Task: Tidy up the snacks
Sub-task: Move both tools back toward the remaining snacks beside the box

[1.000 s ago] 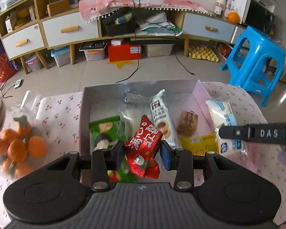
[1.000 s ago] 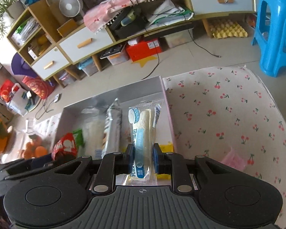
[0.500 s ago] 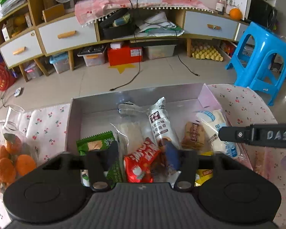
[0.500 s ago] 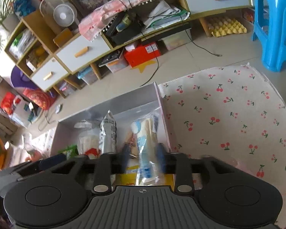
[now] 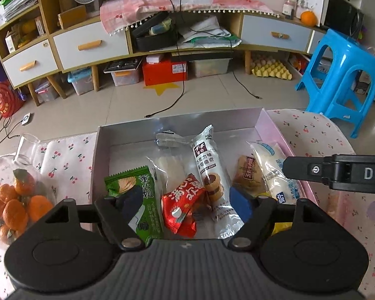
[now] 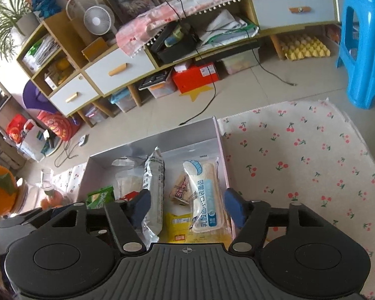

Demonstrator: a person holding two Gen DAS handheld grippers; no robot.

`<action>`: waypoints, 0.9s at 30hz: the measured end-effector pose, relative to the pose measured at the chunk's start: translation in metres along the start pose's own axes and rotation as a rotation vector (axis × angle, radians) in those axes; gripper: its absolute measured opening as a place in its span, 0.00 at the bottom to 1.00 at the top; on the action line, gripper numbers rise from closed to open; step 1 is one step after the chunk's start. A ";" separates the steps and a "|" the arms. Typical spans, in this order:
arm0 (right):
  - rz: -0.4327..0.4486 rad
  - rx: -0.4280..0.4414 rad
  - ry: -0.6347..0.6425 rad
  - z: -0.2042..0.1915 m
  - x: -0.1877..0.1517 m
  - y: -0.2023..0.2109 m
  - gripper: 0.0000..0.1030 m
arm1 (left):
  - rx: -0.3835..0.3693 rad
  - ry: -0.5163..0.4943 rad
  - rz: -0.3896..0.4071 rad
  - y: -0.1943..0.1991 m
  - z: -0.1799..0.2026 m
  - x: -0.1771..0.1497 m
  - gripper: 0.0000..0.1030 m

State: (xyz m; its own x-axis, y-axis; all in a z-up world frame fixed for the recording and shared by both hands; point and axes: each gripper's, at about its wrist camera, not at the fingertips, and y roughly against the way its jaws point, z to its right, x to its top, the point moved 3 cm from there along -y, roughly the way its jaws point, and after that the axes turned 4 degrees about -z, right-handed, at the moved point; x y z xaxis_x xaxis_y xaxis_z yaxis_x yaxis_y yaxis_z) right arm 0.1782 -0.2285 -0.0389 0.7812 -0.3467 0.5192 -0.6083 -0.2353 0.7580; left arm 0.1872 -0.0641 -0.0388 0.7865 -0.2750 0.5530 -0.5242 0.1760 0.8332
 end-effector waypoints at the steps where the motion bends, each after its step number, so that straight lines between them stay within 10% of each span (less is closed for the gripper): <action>1: 0.006 -0.003 0.001 0.000 0.000 0.004 0.70 | -0.002 0.005 0.000 0.002 -0.001 -0.001 0.74; 27: -0.114 -0.110 0.142 -0.026 -0.073 0.064 0.83 | 0.031 0.103 -0.062 0.053 -0.034 -0.074 0.94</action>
State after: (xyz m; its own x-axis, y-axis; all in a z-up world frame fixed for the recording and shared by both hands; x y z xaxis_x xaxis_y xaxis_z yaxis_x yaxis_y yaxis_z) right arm 0.0863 -0.1944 -0.0181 0.8608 -0.1904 0.4721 -0.5018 -0.1624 0.8496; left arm 0.1127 -0.0022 -0.0356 0.8465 -0.1857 0.4990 -0.4819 0.1314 0.8663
